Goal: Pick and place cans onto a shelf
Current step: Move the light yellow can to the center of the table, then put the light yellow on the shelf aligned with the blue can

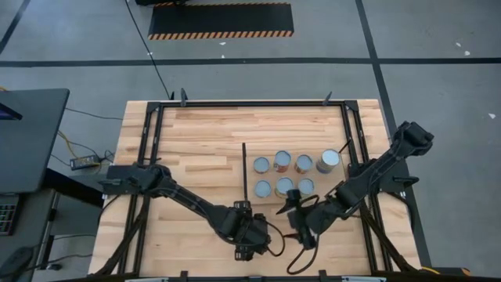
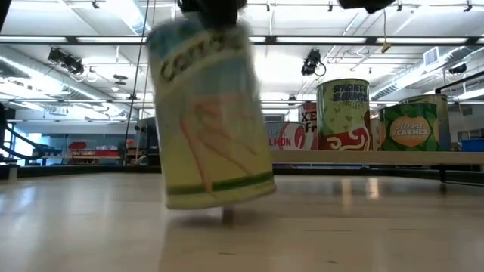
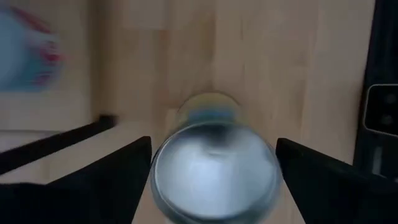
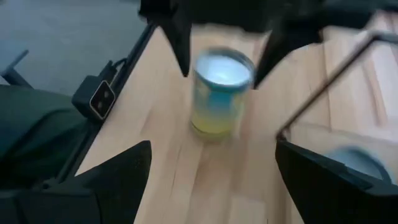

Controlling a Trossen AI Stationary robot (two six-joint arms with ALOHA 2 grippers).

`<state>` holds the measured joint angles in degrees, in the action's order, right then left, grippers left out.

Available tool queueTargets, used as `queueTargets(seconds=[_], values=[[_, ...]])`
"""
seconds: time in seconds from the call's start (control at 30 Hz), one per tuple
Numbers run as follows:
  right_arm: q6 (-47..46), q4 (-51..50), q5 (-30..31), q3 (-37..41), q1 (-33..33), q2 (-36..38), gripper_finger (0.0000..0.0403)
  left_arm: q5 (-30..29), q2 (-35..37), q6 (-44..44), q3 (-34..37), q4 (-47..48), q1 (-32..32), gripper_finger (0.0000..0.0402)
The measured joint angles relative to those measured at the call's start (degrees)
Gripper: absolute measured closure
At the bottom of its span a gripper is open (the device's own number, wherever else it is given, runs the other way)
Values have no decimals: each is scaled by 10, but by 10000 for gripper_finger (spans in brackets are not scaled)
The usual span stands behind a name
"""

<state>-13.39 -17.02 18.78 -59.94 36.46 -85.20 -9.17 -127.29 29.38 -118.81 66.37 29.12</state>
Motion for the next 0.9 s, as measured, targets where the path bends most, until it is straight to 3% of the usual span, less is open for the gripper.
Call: queueTargets(seconds=[0.17, 0.33, 0.57, 0.7, 0.9], values=[[68, 89, 1, 0, 0, -50, 44, -84, 36, 15, -2, 7, 29, 52], [94, 162, 5, 0, 0, -81, 35, -113, 56, 34, -2, 25, 56, 52], [86, 245, 63, 0, -10, -136, 30, -213, 73, 198, 20, 179, 116, 52], [80, 244, 63, 0, -8, -160, 35, -195, 72, 222, 98, 130, 118, 64], [47, 197, 43, 0, -4, -158, 44, -167, 71, 168, 234, -81, 85, 98]])
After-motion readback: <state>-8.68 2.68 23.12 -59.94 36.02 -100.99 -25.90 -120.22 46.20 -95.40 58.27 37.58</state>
